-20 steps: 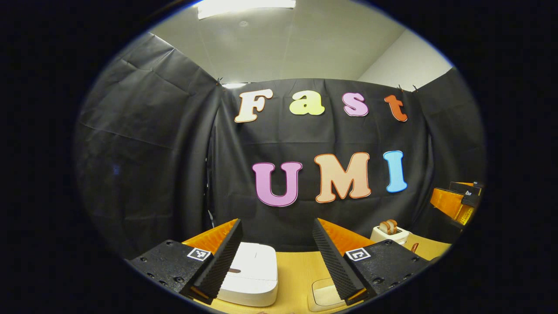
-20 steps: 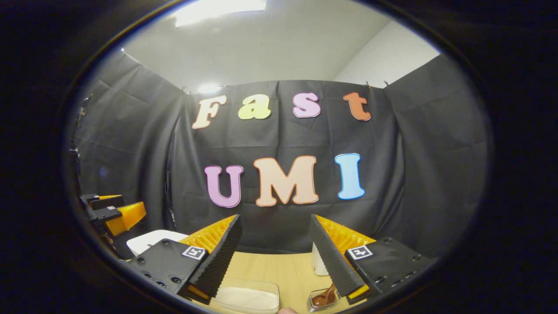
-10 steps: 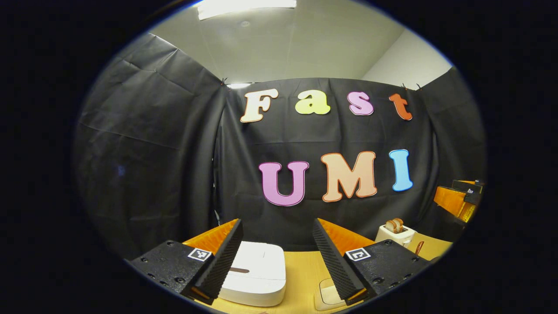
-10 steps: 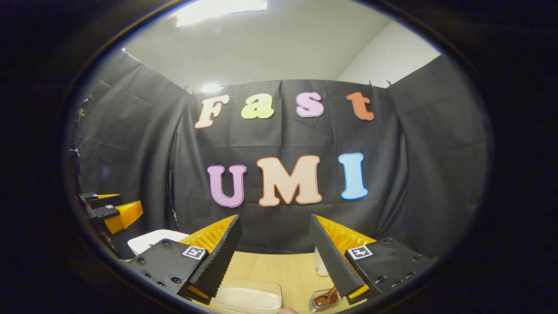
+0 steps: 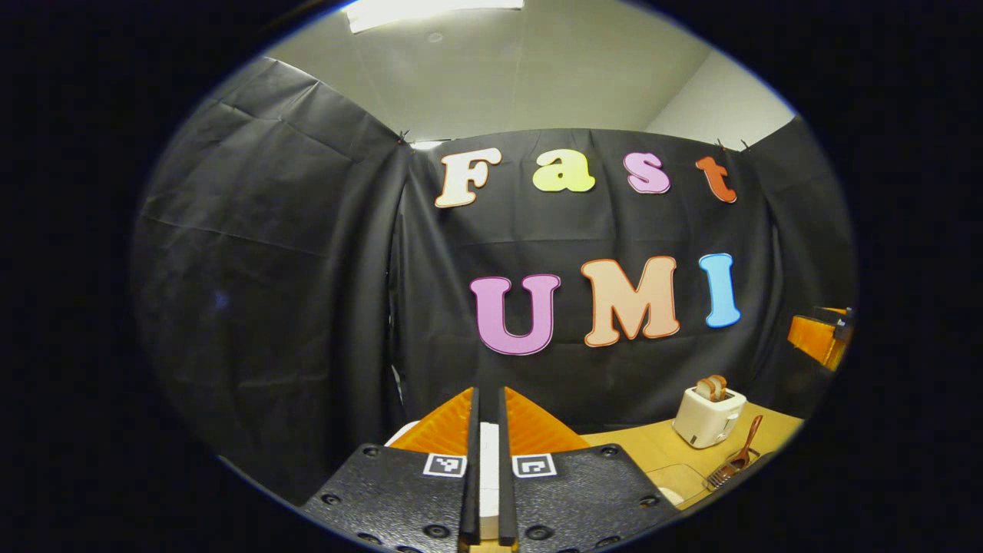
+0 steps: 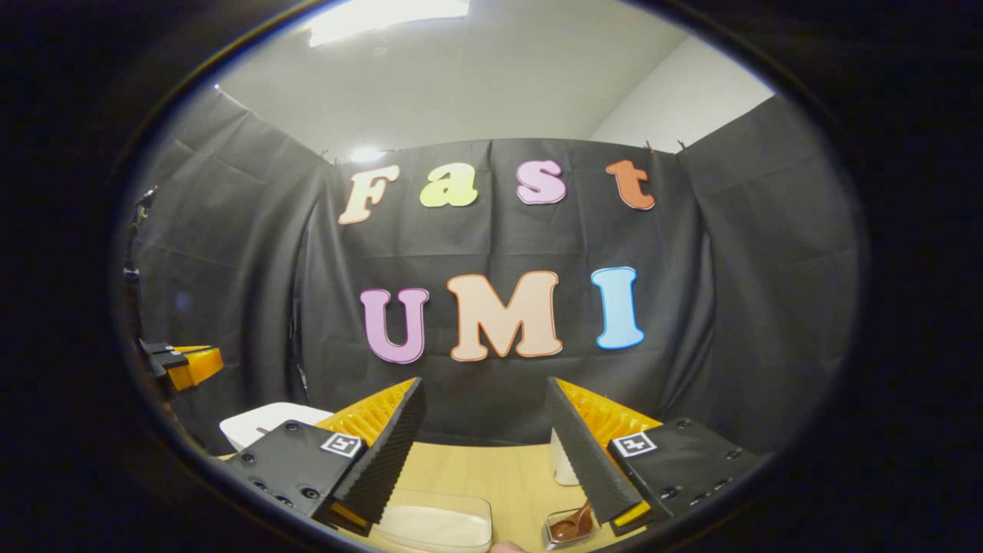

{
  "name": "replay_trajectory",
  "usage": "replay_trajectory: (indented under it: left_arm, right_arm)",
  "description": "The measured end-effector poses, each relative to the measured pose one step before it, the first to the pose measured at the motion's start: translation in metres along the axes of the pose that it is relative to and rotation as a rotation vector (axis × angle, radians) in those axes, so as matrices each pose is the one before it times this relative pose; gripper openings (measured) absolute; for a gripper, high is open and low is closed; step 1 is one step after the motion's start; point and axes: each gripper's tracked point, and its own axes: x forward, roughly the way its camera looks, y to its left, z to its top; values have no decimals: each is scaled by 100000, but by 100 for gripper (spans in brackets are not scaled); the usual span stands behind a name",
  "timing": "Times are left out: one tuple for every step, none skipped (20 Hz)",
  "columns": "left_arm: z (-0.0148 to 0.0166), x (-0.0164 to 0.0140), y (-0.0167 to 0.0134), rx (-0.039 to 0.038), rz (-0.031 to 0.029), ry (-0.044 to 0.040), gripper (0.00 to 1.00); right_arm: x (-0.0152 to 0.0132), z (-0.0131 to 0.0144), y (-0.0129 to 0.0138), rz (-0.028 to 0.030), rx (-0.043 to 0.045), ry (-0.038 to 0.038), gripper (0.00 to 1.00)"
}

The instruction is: Close the left gripper, press the button to open the rice cooker; take a wooden spoon from the chopstick holder with the right hand, scoop a spoonful of rice and pour it into the rice cooker, then put the wooden spoon back into the chopstick holder.

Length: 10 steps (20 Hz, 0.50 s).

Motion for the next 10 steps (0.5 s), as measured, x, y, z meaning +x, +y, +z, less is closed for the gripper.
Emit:
replay_trajectory:
  left_arm:
    - [-135,307,-364,-1364,-1575,134,0]
    - [-498,201,-288,-1551,-2688,1435,0]
    - [-1147,311,344,-731,-1391,2639,0]
    - [-1098,516,545,12,-495,2570,0]
    - [-733,314,776,-715,-277,1926,0]
    - [-561,303,504,-1135,-151,1688,0]
    - [-585,448,394,-1379,179,1485,0]
    - [-717,540,471,-888,-19,1704,0]
    - [-815,531,558,-396,290,1508,0]
    - [-804,566,430,-309,-420,1601,0]
  right_arm:
    - [110,-262,-96,-179,-171,435,99]
    - [-10,-208,91,29,-5,628,99]
    - [-64,-118,159,129,-24,323,99]
    - [30,97,117,24,-387,-19,99]
    - [45,111,-38,-225,-599,-170,99]
    - [-31,-127,57,-315,-612,-122,99]
    - [-227,-161,-28,-447,-496,55,99]
    - [-87,-58,-37,-606,-484,221,99]
    - [-130,-145,-74,-799,-505,319,99]
    - [-108,-97,-76,-821,-405,244,99]
